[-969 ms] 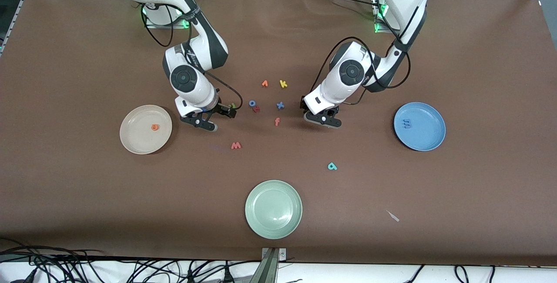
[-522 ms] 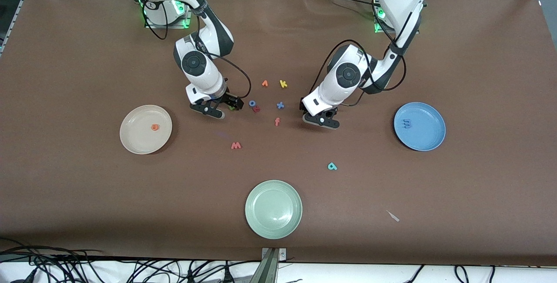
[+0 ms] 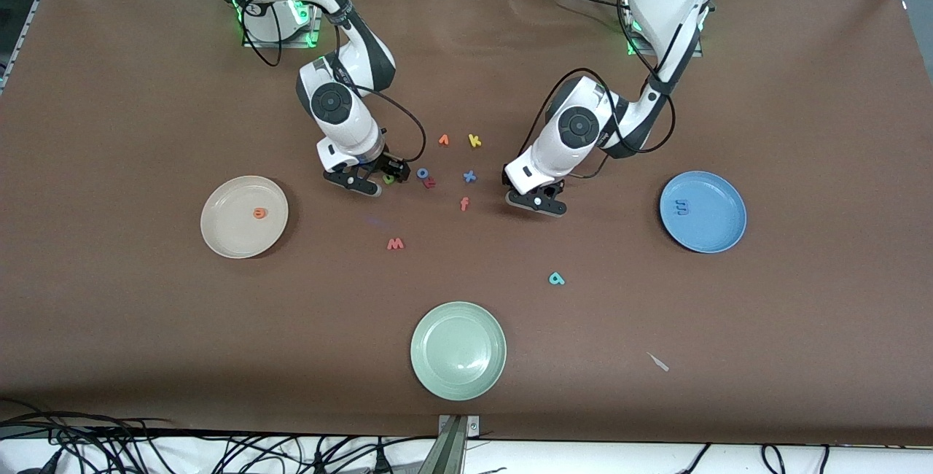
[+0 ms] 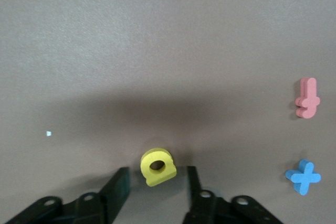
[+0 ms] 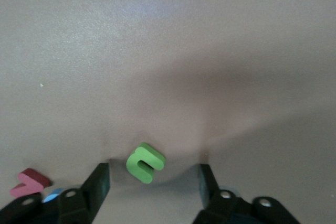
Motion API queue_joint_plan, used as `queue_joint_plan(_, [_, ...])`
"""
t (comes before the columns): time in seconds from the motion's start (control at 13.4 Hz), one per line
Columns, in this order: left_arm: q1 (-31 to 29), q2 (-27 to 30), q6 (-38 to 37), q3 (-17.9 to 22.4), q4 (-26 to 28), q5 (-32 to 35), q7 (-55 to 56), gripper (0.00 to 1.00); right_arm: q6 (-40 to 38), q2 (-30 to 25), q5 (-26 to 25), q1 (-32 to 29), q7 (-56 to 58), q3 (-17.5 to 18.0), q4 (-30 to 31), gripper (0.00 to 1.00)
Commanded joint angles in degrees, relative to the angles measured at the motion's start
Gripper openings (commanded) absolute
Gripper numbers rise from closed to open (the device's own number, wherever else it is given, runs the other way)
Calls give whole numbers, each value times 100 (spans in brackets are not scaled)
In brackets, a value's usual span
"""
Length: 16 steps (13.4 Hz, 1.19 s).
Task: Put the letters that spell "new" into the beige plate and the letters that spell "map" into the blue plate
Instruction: 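Grasp the green n with the right gripper while the left gripper drops a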
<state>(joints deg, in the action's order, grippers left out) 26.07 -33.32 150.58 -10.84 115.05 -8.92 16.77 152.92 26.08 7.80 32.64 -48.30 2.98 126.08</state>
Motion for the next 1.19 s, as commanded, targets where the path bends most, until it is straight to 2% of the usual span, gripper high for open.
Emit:
queue_joint_plan(0.0, [109,-122,33,144,-123,145,2,40,124,-7,64,41,-48,-8,-13,73])
queue_joint_plan(0.22, [100,-122,33,152,-123,154,2,34,194,81,55,41,-39,-8,-39,65])
queue_joint_plan(0.3, [100,-104,33,144,-114,154,-7,29,256,116,55,41,-47,-8,-30,65])
queue_joint_plan(0.52, [-127,290,-133,258,-36,171,-33,28,379,195,64,50,-56,-8,-30,56])
queue_joint_plan(0.67, [-680,798,-824,232,35,355,-155,28,371,195,64,50,-65,-8,-30,50])
queue_joint_plan(0.82, [-1548,1378,-1380,153,384,540,-1021,28,371,195,72,50,-65,1,-30,42])
queue_joint_plan(0.97, [-2348,1915,-1391,161,1017,532,-2373,28,371,195,72,50,-65,1,-30,37])
queue_joint_plan(1.12, [-2948,2093,-1391,170,1344,540,-3255,28,362,195,72,50,-74,1,-30,31])
